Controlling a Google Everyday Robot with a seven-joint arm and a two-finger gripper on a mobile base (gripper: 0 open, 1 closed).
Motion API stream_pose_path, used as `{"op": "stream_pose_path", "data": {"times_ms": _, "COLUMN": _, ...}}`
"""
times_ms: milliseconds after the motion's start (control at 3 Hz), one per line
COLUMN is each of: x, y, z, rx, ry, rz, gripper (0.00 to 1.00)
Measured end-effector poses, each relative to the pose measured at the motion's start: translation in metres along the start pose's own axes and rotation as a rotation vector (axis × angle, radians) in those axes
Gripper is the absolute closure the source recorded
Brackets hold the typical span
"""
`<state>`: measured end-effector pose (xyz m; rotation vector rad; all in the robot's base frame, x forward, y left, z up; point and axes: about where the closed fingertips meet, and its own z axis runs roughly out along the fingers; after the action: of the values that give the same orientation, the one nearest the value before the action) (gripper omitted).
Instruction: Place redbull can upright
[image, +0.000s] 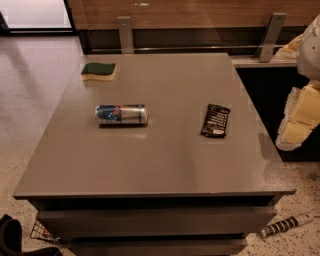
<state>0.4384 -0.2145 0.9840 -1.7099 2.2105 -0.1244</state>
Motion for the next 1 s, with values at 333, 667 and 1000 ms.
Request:
{"op": "stream_pose_path", "data": {"times_ms": 333, "x": 0.000, "y": 0.000, "z": 0.000, "rx": 0.000, "ry": 0.000, "rz": 0.000, "gripper": 0.00}}
{"op": "stream_pose_path", "data": {"times_ms": 667, "x": -0.016, "y": -0.015, "z": 0.002, "rx": 0.009, "ry": -0.014, "rz": -0.015, "gripper": 0.00}}
{"op": "stream_pose_path", "data": {"times_ms": 1000, "x": -0.054, "y": -0.039, "z": 0.011, "rx": 0.022, "ry": -0.015, "rz": -0.038, "gripper": 0.00}}
